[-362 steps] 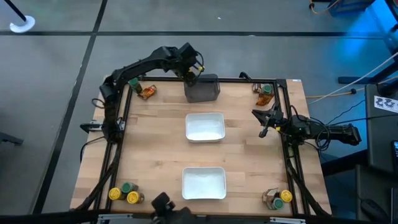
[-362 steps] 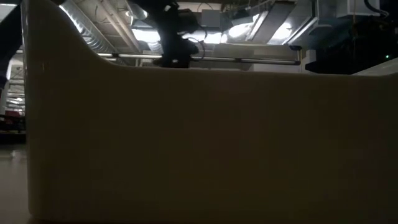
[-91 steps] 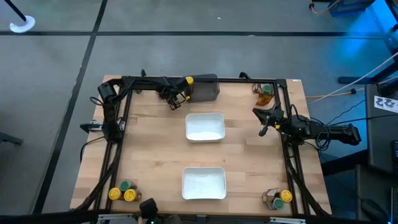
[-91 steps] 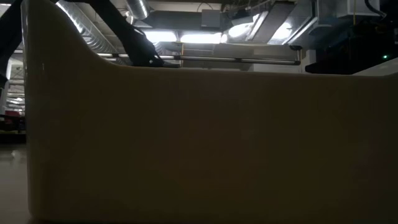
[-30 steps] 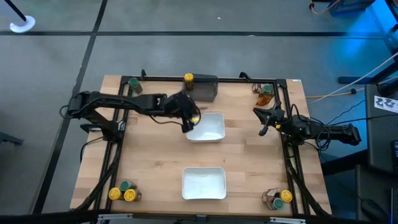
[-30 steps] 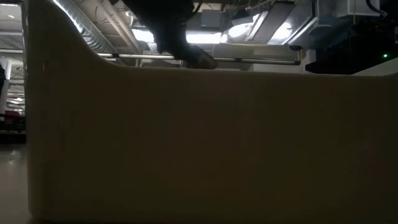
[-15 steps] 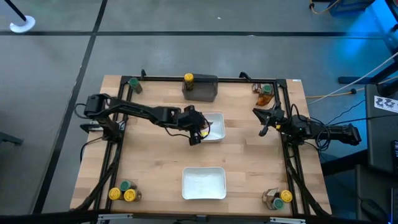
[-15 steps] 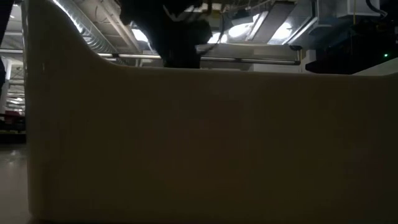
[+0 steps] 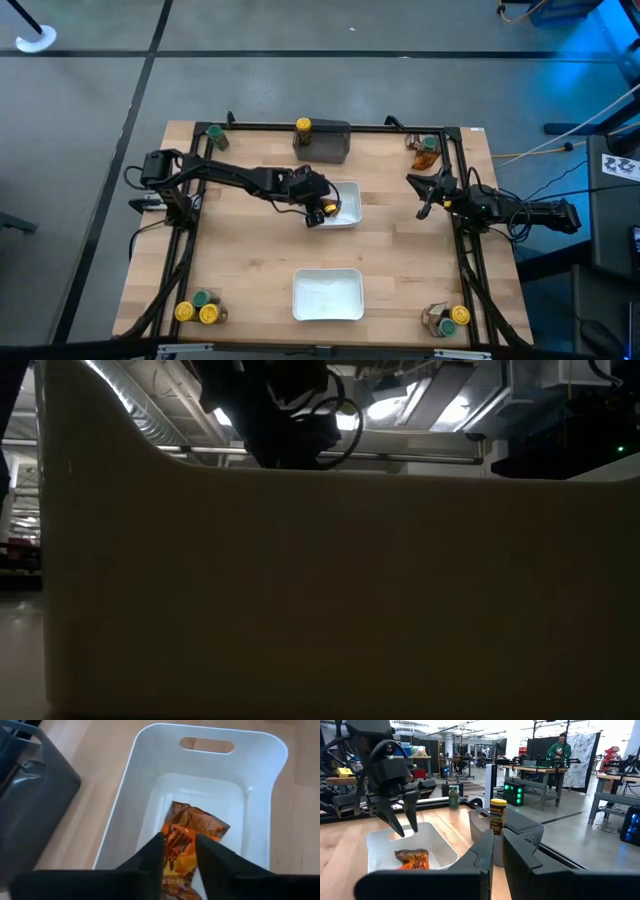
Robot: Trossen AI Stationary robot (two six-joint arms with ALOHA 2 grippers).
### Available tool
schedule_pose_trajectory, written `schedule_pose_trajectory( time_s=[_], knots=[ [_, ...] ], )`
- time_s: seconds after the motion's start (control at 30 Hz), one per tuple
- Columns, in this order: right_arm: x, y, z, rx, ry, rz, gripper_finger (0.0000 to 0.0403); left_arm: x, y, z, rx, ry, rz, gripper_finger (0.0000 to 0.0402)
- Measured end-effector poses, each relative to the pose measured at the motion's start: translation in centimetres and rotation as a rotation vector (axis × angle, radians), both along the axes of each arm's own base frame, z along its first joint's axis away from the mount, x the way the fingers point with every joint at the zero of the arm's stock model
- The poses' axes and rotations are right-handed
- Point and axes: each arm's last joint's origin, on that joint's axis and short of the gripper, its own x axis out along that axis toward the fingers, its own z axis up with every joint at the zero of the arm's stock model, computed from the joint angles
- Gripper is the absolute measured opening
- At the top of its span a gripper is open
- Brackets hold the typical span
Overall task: Sort spices by type
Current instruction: Put the green seasoning bottle into the bottom white bin
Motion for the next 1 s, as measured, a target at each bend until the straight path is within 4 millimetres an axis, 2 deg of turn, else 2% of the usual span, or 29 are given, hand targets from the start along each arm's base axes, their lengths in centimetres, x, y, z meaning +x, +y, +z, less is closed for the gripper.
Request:
schedule_pose_trajectory(
  time_s=[0.1,0.2,0.5,0.77,1.0],
  knots=[
    [0.0,0.0,0.0,0.0,0.0,0.0,0.0037,-0.1,0.1,0.5,0.006,0.012,-0.007,0.0141],
    [0.0,0.0,0.0,0.0,-0.001,0.0,0.0037,-0.3,0.0,2.5,0.006,-0.01,-0.01,0.016],
    [0.0,0.0,0.0,-0.003,-0.002,-0.001,0.0037,-2.9,-1.9,7.1,-0.021,-0.042,-0.031,0.0168],
    [0.0,0.0,0.1,-0.003,-0.005,-0.001,0.0037,-5.5,-4.5,7.7,-0.108,0.065,0.008,0.0169],
    [0.0,0.0,0.1,-0.003,-0.005,-0.001,0.0037,-6.6,-7.7,7.2,-0.18,0.124,0.029,0.0169]
  ],
)
